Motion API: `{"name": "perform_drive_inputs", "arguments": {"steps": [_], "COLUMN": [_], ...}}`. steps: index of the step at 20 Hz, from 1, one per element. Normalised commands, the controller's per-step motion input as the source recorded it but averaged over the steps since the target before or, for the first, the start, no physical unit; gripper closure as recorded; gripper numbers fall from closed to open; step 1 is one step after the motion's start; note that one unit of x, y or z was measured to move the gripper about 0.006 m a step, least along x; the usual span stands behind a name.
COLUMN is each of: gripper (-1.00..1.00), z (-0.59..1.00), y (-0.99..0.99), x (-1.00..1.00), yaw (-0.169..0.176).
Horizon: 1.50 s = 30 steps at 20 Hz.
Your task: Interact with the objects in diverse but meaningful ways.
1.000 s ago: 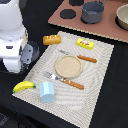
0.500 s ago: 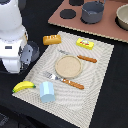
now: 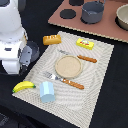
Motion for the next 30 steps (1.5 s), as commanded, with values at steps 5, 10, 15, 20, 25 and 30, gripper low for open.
{"name": "perform_drive_inputs", "arguments": {"steps": [5, 10, 15, 20, 25, 30], "gripper": [1.00, 1.00, 1.00, 1.00, 1.00, 1.00], "z": [-0.09, 0.09, 0.80, 0.56, 0.28, 0.20], "y": [-0.14, -0.01, 0.34, 0.35, 0.35, 0.41], "x": [0.00, 0.01, 0.12, 0.12, 0.08, 0.12], "yaw": [0.000, -0.001, -0.030, -0.050, -0.029, -0.014]}}
